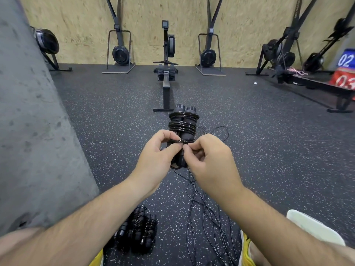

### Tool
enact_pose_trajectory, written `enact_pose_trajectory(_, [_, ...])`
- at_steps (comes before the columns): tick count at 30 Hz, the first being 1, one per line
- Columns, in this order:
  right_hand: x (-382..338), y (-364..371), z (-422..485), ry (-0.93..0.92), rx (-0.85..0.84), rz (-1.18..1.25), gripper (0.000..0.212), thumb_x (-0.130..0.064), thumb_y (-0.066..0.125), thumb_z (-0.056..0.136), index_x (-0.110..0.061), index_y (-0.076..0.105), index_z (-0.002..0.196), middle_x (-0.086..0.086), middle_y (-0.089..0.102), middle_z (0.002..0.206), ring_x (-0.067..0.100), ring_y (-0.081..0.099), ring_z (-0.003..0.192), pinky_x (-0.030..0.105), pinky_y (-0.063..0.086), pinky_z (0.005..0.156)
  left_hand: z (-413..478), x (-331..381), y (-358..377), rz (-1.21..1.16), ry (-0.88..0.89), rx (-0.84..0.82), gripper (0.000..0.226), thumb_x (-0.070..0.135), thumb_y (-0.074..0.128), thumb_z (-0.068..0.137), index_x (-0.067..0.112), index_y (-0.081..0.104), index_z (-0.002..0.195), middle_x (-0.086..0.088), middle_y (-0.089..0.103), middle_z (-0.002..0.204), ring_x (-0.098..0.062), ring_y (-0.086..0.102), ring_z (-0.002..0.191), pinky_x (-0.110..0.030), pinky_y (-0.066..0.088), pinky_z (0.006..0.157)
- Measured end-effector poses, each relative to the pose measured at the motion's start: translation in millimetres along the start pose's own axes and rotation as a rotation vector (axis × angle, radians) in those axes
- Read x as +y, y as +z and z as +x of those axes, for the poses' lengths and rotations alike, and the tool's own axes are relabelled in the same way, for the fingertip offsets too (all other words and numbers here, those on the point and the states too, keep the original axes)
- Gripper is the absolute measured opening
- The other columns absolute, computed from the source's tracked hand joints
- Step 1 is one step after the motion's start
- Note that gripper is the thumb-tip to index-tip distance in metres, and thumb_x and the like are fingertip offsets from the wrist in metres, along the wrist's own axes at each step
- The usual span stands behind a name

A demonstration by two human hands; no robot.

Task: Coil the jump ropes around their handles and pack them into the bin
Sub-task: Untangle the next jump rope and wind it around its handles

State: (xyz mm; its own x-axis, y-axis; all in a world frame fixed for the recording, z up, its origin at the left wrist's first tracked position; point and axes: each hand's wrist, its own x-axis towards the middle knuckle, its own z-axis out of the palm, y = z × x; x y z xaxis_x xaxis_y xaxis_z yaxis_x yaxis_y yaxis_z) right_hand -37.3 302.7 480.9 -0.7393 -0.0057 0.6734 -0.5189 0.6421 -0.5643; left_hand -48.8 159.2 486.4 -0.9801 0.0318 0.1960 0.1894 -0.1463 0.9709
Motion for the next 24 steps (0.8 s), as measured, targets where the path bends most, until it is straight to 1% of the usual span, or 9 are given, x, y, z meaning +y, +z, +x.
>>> enact_pose_trajectory(3, [-3.3, -0.9, -1.3, -0.058, 0.012, -0.024, 0.021, -0.023, 0.067, 0.092, -0.015, 0.056, 0.077, -0.006, 0.052, 0.076, 0.01, 0.049, 0.068, 0.03, 0.043, 0.062, -1.9, 2.7, -0.5, -0.078, 0.003, -0.063, 0.015, 0.003, 0.064, 0.09, 0.017, 0.059, 0.09, -0.003, 0.065, 0.084, -0.015, 0.058, 0.069, -0.028, 0.047, 0.06])
enact_pose_trajectory(5, [-3.9, -3.0, 1.0, -0.076, 0.034, -0.034, 0.019, -0.022, 0.066, 0.094, -0.014, 0.057, 0.08, -0.005, 0.052, 0.077, 0.01, 0.048, 0.068, 0.027, 0.041, 0.063, -3.2, 3.6, 0.0, -0.126, 0.005, -0.107, 0.015, 0.006, 0.065, 0.084, 0.014, 0.059, 0.095, -0.005, 0.064, 0.086, -0.016, 0.06, 0.069, -0.028, 0.05, 0.061])
enact_pose_trajectory(9, [-2.5, -5.2, 4.1, -0.059, 0.03, -0.019, 0.015, -0.021, 0.064, 0.096, -0.012, 0.059, 0.085, -0.004, 0.054, 0.081, 0.01, 0.05, 0.071, 0.031, 0.044, 0.065, -4.1, 1.8, 0.2, -0.082, 0.038, -0.082, 0.016, -0.002, 0.062, 0.093, 0.014, 0.061, 0.097, 0.0, 0.068, 0.091, -0.022, 0.062, 0.079, -0.034, 0.052, 0.07])
enact_pose_trajectory(11, [-2.1, -6.5, 4.4, -0.038, 0.0, 0.047, 0.011, -0.019, 0.065, 0.096, -0.012, 0.061, 0.089, -0.005, 0.057, 0.084, 0.01, 0.055, 0.075, 0.032, 0.048, 0.068, -2.2, 1.7, -0.8, -0.068, 0.047, -0.051, 0.014, 0.001, 0.064, 0.093, 0.014, 0.062, 0.098, 0.001, 0.069, 0.089, -0.022, 0.061, 0.08, -0.034, 0.051, 0.07])
enact_pose_trajectory(13, [-1.2, -8.5, 5.2, -0.019, -0.043, 0.152, 0.001, -0.014, 0.066, 0.094, -0.013, 0.065, 0.094, -0.005, 0.061, 0.09, 0.01, 0.06, 0.079, 0.029, 0.052, 0.071, 0.2, 1.6, -3.1, -0.11, 0.037, -0.017, 0.012, 0.007, 0.07, 0.089, 0.015, 0.064, 0.096, -0.004, 0.068, 0.093, -0.021, 0.062, 0.08, -0.036, 0.052, 0.072])
enact_pose_trajectory(15, [-0.5, -10.3, 7.2, 0.025, -0.073, 0.254, 0.01, -0.009, 0.067, 0.091, -0.015, 0.067, 0.099, -0.005, 0.063, 0.094, 0.011, 0.064, 0.083, 0.03, 0.055, 0.073, 2.0, 2.0, -5.0, -0.154, 0.017, -0.006, 0.014, 0.015, 0.072, 0.081, 0.018, 0.066, 0.094, -0.008, 0.067, 0.097, -0.021, 0.063, 0.082, -0.042, 0.053, 0.077])
enact_pose_trajectory(17, [0.1, -12.5, 9.9, 0.099, -0.072, 0.313, 0.011, -0.012, 0.068, 0.09, -0.019, 0.066, 0.098, -0.004, 0.064, 0.095, 0.013, 0.064, 0.081, 0.031, 0.056, 0.072, 1.8, 3.4, -5.0, -0.185, 0.004, -0.031, 0.013, 0.015, 0.07, 0.08, 0.019, 0.068, 0.092, -0.01, 0.067, 0.1, -0.022, 0.063, 0.086, -0.049, 0.054, 0.081])
enact_pose_trajectory(19, [1.2, -15.6, 12.0, 0.121, -0.086, 0.281, 0.006, -0.02, 0.068, 0.091, -0.02, 0.064, 0.095, -0.003, 0.063, 0.093, 0.013, 0.062, 0.078, 0.03, 0.055, 0.07, 2.0, 3.3, -4.6, -0.217, -0.005, -0.054, 0.011, 0.009, 0.069, 0.087, 0.017, 0.067, 0.094, -0.013, 0.067, 0.101, -0.026, 0.062, 0.09, -0.055, 0.055, 0.083])
enact_pose_trajectory(24, [2.6, -18.7, 10.3, -0.002, -0.153, 0.107, 0.016, -0.024, 0.064, 0.095, -0.015, 0.059, 0.082, -0.003, 0.059, 0.077, 0.015, 0.054, 0.068, 0.032, 0.046, 0.064, 1.9, 1.5, -4.3, -0.148, -0.008, -0.058, 0.008, 0.011, 0.066, 0.091, 0.016, 0.063, 0.096, -0.015, 0.066, 0.1, -0.028, 0.064, 0.088, -0.063, 0.056, 0.085])
